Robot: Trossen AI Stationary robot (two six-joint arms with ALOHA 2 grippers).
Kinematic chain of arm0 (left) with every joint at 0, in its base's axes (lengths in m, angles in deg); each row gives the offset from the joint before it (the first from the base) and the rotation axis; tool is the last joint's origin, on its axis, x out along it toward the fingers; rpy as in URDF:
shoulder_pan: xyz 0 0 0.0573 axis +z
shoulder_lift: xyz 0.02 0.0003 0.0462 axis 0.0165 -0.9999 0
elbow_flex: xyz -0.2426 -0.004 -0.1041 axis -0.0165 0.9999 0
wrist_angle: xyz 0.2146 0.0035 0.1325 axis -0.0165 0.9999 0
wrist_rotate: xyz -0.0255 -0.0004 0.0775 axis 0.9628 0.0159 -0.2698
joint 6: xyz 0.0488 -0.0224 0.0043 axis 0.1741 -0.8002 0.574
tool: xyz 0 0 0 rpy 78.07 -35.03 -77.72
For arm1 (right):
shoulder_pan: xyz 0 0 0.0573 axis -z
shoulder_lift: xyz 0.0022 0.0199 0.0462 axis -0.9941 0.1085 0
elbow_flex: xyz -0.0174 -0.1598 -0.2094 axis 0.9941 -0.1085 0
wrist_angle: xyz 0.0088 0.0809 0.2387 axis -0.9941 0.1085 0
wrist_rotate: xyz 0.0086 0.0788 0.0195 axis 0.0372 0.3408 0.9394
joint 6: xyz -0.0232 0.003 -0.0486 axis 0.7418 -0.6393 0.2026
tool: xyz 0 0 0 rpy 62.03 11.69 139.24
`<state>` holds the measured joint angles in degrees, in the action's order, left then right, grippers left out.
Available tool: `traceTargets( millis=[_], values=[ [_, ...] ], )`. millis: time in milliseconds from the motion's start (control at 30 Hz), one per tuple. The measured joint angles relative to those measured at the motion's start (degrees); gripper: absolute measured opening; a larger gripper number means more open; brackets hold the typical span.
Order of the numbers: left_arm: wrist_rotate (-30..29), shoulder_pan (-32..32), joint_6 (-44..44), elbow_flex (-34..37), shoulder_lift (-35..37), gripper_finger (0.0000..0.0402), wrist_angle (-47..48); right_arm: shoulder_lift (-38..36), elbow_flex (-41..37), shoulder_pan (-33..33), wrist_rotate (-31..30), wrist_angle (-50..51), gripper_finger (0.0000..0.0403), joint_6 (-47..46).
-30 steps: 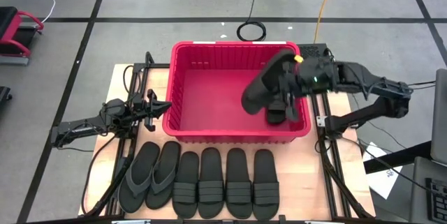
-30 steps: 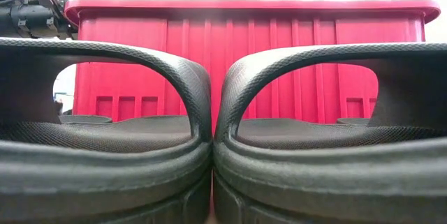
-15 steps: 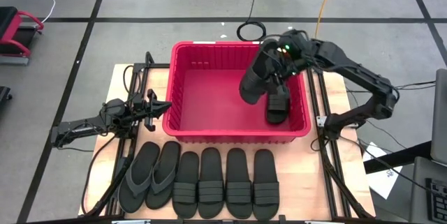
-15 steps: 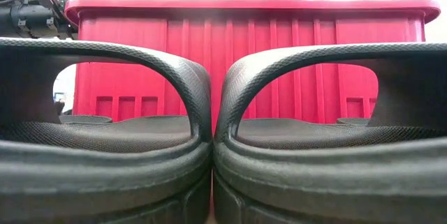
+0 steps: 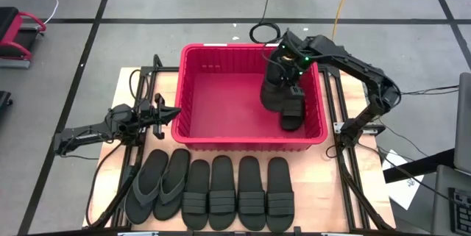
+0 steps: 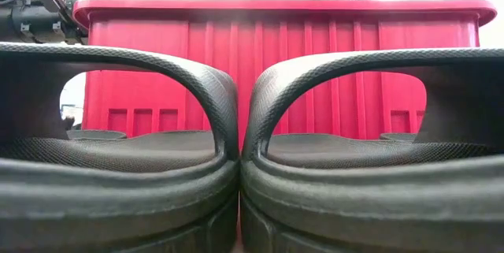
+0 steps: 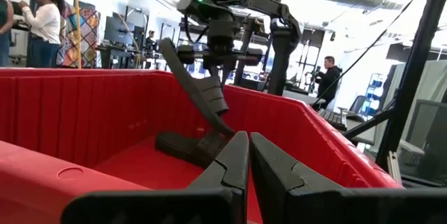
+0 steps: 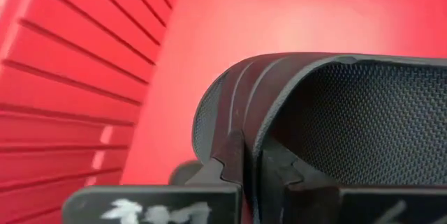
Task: Pick and place slides into bin
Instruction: Put the black slide into the red bin
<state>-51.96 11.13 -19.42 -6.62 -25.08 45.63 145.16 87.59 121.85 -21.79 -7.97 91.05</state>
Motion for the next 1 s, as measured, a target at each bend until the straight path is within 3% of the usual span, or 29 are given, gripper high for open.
traceTargets(
  millis=[300, 500, 733, 1000],
  values=[
    [0.0, 0.0, 0.0, 0.0, 0.0, 0.0024, 0.0, 7.0, 0.0, -0.3, 2.7, 2.6, 0.0004, 4.3],
    [0.0, 0.0, 0.4, 0.0, 0.0, 0.0024, 0.0, 10.5, 0.0, -0.3, -0.5, 2.7, 0.0004, 3.7],
    [0.0, 0.0, 0.4, 0.0, 0.0, 0.0024, 0.1, 13.6, 0.0, -0.3, 9.7, -1.4, 0.0004, 3.6],
    [0.0, 0.0, 0.4, 0.0, 0.0, 0.0024, 0.2, 19.5, 0.0, 0.4, 8.2, 0.8, 0.0004, 5.9]
  ],
)
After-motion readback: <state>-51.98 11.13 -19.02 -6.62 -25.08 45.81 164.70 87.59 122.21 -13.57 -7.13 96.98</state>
